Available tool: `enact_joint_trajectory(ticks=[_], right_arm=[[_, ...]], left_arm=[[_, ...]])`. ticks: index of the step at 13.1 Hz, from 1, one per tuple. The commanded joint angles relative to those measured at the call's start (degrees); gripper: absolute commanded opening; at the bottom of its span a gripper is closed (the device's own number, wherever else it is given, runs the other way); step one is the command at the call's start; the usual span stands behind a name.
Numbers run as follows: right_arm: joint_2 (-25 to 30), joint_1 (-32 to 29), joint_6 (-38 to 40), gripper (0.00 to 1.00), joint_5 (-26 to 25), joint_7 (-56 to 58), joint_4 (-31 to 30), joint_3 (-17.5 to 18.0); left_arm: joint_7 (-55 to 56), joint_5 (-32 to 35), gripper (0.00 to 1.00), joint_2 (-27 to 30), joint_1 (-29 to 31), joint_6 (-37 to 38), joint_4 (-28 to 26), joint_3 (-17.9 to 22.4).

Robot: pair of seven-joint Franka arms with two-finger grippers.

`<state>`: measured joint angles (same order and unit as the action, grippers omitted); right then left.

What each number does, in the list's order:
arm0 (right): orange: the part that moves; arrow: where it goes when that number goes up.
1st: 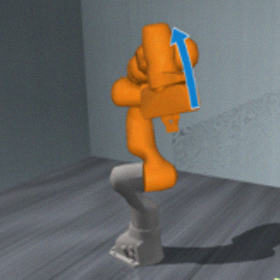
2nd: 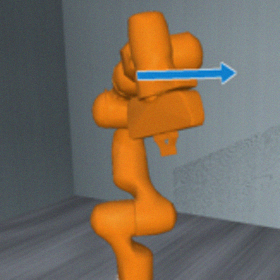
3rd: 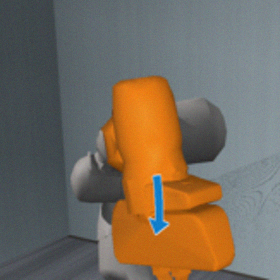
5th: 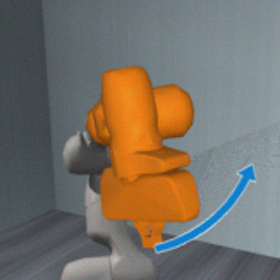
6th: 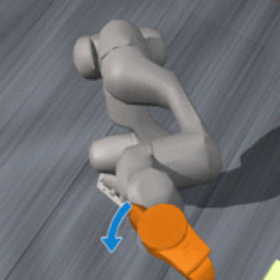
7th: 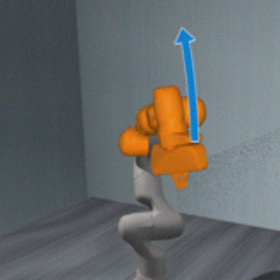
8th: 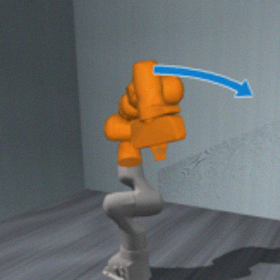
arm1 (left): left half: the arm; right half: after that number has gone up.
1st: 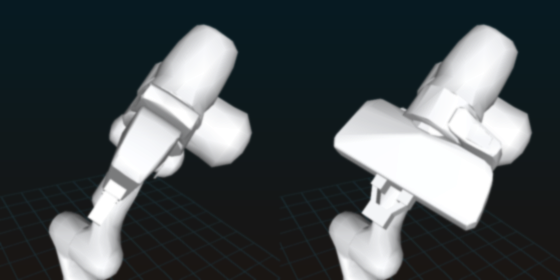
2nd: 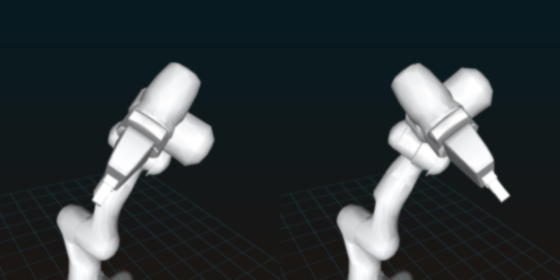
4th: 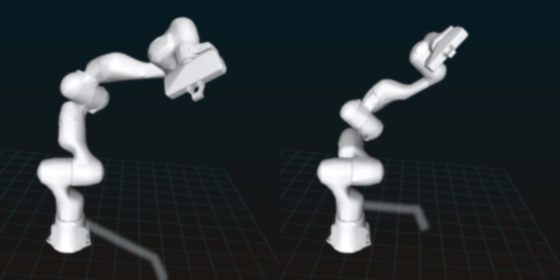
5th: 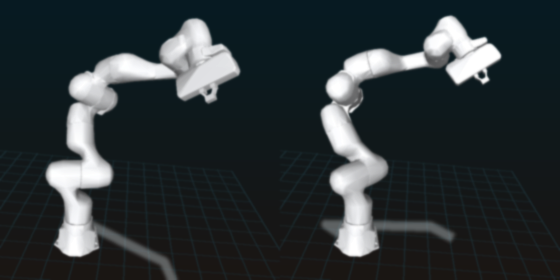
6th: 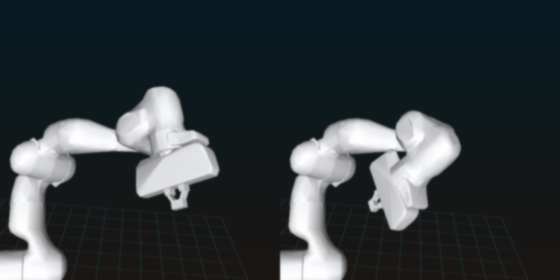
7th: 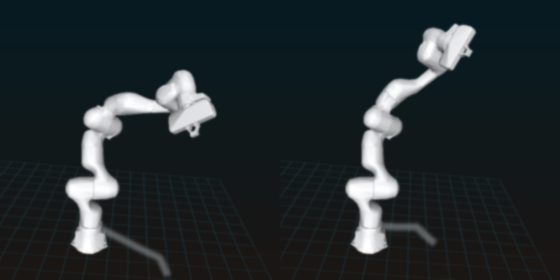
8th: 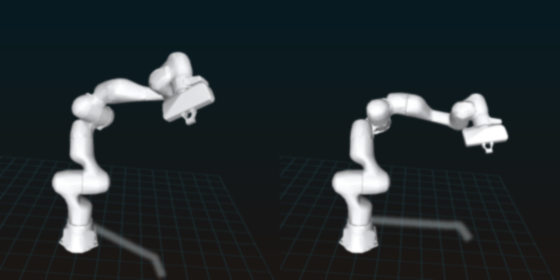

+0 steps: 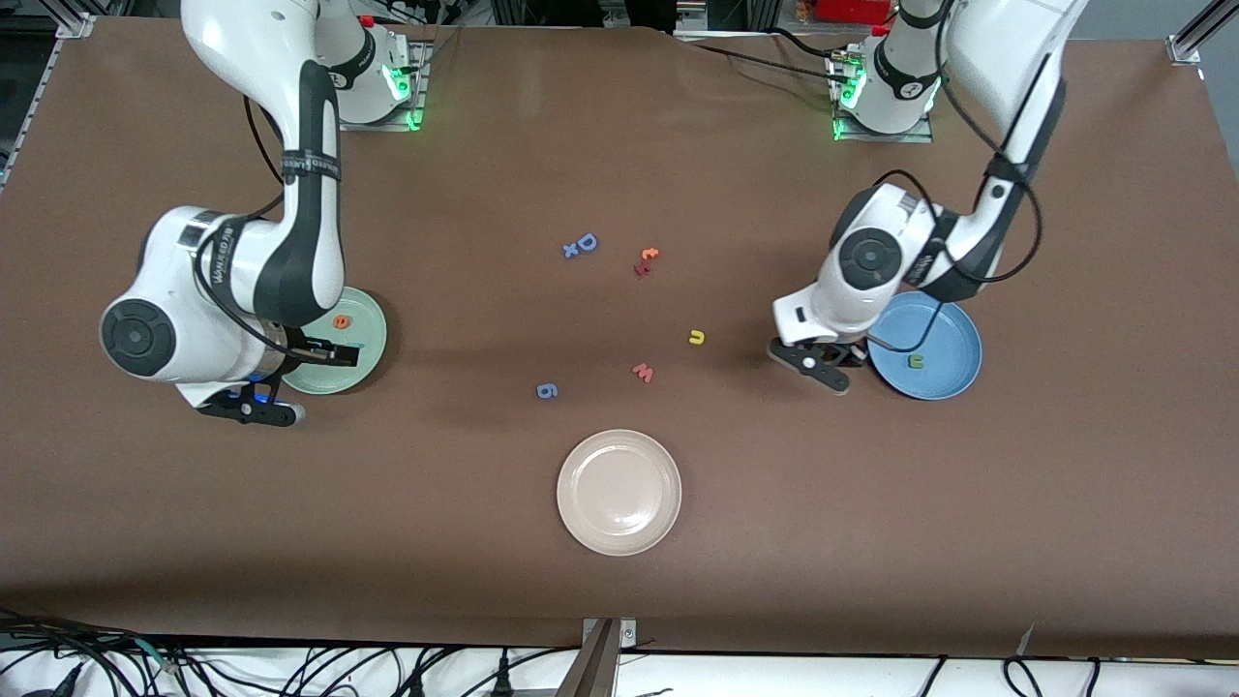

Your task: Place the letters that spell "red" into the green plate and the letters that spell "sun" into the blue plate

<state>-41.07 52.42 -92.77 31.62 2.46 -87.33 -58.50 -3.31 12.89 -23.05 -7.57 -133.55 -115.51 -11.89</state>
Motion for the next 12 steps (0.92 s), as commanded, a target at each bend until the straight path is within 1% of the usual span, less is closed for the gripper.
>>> enact_joint_trajectory(ticks=[1,2,3,4,6,7,8,9,10,12], right_arm=[[-0.2,0.2,6.5,1.00,0.0,1.0,6.1,-2.9],[-0.1,1.5,6.9,1.00,-0.1,0.8,6.7,-3.6],[1.9,1.6,7.3,1.00,-0.8,0.2,6.9,-2.6],[5.9,0.2,7.3,1.00,-3.2,0.1,6.7,0.5],[13.3,-5.2,7.3,1.00,-13.9,-0.1,6.7,10.4],[16.0,-8.8,7.6,1.00,-17.3,0.0,6.5,14.7],[18.2,-13.3,8.9,1.00,-18.9,0.0,6.6,19.3],[20.5,-18.3,9.6,1.00,-21.1,0.0,6.6,25.2],[22.8,-23.6,9.6,1.00,-24.4,0.1,6.6,32.1],[25.9,-34.3,10.2,1.00,-29.7,-0.1,6.5,45.0]], left_arm=[[-11.1,-9.2,0.15,3.2,6.8,2.9,-1.8,-0.3],[-15.4,-12.0,0.15,3.2,8.9,4.4,-1.7,-0.2],[-17.5,-12.4,0.15,3.2,10.7,4.9,-1.8,-0.1],[-18.3,-12.4,0.15,3.2,12.0,5.6,-1.9,0.5],[-18.7,-12.3,0.15,3.0,12.4,7.2,-2.1,2.9],[-19.9,-12.3,0.15,2.4,12.5,7.4,-2.2,4.3],[-20.8,-12.4,0.15,1.4,12.6,7.4,-2.2,5.4],[-21.0,-12.4,0.18,0.5,12.8,7.4,-2.2,5.6],[-21.0,-12.3,0.19,-0.2,13.0,7.4,-2.2,5.6],[-20.9,-12.4,0.27,-1.4,13.0,7.3,-2.2,5.7]])
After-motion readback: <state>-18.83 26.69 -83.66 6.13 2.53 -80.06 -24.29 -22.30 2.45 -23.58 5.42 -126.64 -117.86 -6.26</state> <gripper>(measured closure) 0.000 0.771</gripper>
